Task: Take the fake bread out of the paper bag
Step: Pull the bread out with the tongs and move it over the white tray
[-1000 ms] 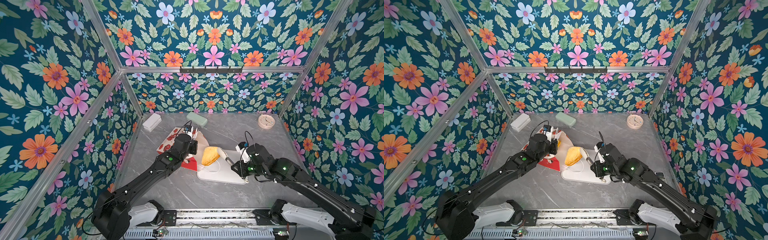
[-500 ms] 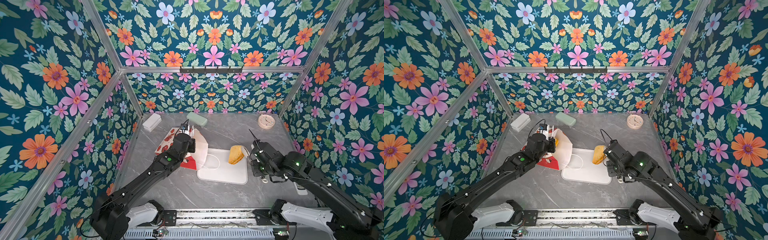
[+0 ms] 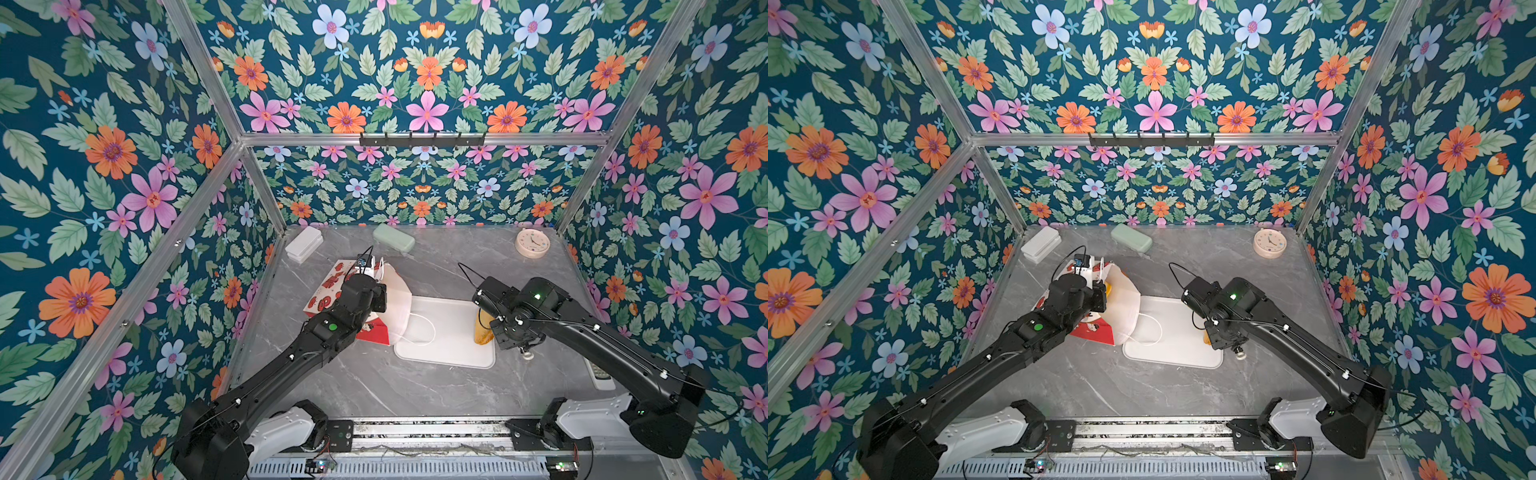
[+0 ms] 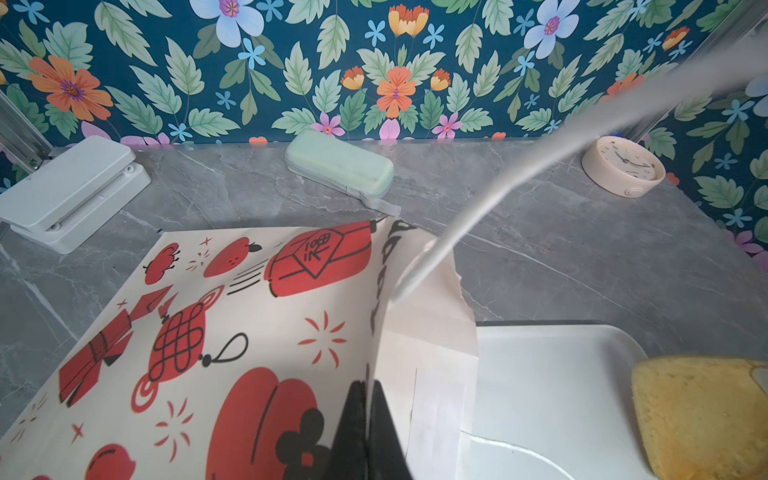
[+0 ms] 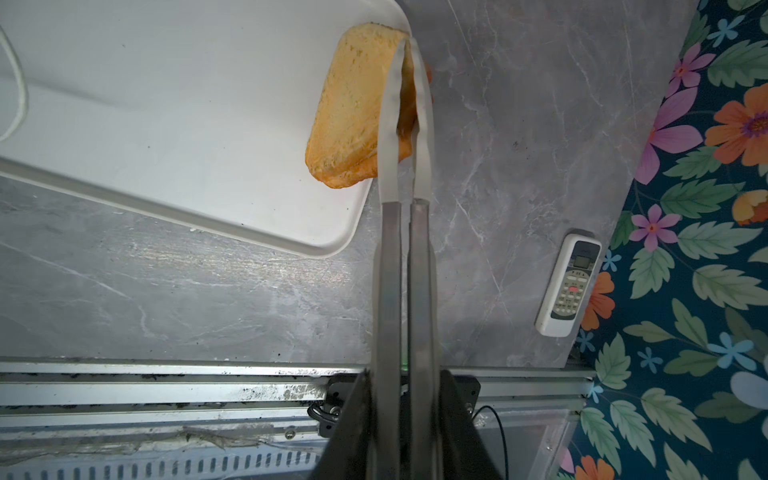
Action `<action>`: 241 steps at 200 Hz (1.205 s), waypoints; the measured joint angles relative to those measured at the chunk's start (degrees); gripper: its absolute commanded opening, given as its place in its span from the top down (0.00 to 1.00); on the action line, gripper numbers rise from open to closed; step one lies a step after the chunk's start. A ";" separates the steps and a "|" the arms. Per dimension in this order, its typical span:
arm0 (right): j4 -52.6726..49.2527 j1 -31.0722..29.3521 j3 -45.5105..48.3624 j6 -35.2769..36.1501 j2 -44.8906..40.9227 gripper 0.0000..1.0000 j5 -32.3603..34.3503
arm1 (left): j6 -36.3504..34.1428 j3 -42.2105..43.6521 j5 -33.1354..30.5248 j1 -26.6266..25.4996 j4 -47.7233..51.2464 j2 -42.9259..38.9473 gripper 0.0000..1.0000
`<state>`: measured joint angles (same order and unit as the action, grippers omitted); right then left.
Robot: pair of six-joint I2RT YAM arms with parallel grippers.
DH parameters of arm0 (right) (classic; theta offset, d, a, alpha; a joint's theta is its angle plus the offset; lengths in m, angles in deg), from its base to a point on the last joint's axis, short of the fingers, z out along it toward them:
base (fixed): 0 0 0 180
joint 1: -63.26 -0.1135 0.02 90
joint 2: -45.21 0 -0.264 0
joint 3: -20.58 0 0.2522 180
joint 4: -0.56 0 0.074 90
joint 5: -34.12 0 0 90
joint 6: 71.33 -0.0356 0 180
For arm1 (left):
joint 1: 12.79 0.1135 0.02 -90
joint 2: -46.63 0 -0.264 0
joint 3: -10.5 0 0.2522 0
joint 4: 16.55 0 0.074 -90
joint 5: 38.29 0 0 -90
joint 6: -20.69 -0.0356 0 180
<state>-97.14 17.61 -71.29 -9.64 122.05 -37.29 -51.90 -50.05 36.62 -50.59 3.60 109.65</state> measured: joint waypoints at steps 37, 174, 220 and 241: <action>2.78 -1.77 -0.59 0.46 4.00 1.00 -1.49 | -0.02 0.26 0.02 0.02 -0.15 -0.15 1.00; -5.18 -5.35 -10.84 -1.38 9.79 1.00 6.32 | -0.04 2.12 0.83 0.04 -1.20 -1.11 1.00; -7.93 -6.69 -13.03 -2.86 15.61 1.00 11.67 | -0.72 2.86 1.09 0.04 -1.68 -1.81 1.00; -8.02 -7.93 -14.10 -3.06 19.28 1.00 12.00 | -0.87 3.26 1.09 0.04 -1.86 -2.34 1.00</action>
<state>-105.16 9.67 -85.39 -12.70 141.33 -25.29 -52.77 -46.79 37.71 -50.54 1.74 107.31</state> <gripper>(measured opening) 0.221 0.051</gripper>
